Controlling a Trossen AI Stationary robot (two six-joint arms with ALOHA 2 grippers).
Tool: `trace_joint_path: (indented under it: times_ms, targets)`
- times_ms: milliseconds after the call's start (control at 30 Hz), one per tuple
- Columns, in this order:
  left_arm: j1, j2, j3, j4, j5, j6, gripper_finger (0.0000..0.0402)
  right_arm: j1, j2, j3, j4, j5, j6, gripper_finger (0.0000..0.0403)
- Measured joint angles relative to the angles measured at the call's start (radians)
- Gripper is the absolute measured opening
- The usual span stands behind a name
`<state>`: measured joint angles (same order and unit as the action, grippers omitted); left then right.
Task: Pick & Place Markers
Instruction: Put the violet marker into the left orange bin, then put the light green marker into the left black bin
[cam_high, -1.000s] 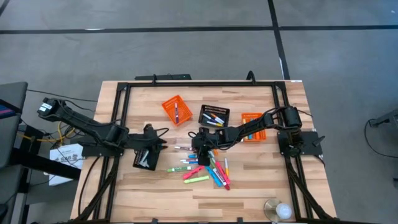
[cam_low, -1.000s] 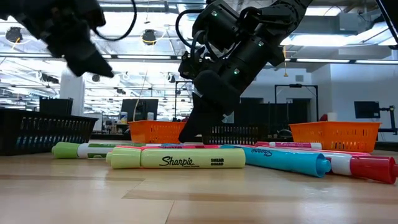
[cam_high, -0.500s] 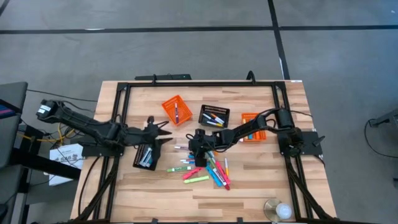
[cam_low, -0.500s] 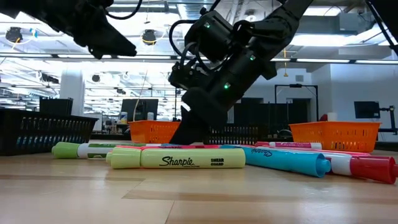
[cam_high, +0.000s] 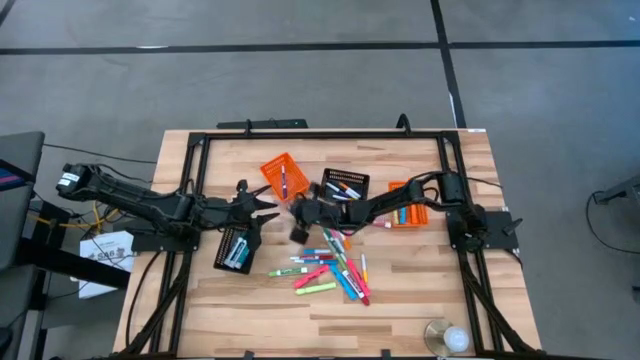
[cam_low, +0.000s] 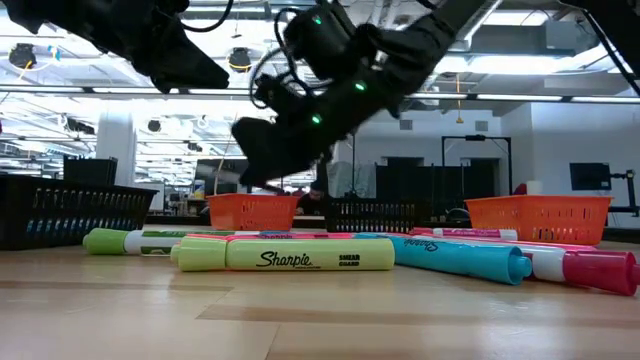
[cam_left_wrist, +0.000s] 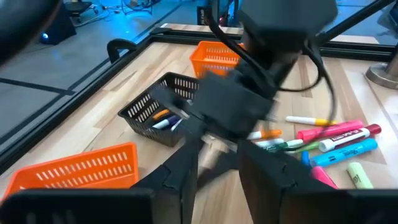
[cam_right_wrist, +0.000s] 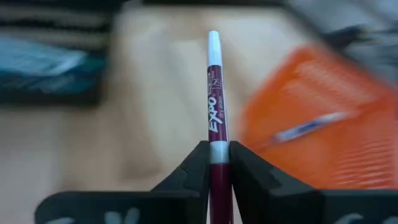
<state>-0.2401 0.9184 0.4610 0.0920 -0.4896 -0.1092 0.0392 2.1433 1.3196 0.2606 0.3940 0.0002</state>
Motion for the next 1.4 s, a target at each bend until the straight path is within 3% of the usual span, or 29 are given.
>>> trace_joint_path:
  times_ms: [67,200,367,500,1000,1100,1333,1400]
  targets:
    - [0.000,0.000,0.000,0.002,0.000,0.000,0.0109,-0.018,0.000,0.052,-0.047,0.080,0.000,0.0053]
    - [0.000,0.000,0.000,0.007,0.000,0.000,0.0109,-0.080,0.000,0.144,-0.094,0.102,0.033,0.0039]
    - [0.000,0.000,0.000,0.007,0.002,-0.007,0.0109,-0.174,0.005,0.192,-0.177,0.025,0.207,0.0028]
    - [-0.002,0.000,0.000,0.007,0.032,-0.011,0.0109,-0.226,0.027,0.191,-0.234,-0.096,0.302,0.0057]
    - [-0.002,0.000,0.000,0.006,0.058,-0.016,0.0109,-0.182,0.004,0.191,-0.282,-0.141,0.169,0.0098]
    - [-0.002,0.000,-0.001,0.006,0.128,-0.042,0.0109,-0.144,-0.050,0.191,-0.382,-0.148,0.135,0.0105]
    - [-0.038,0.008,-0.068,0.058,0.446,-0.165,0.0109,-0.037,-0.225,0.192,-0.723,-0.148,0.131,0.0108]
    - [-0.079,0.026,-0.092,0.092,0.475,-0.213,0.0109,-0.005,-0.279,0.192,-0.807,-0.142,0.139,0.0107]
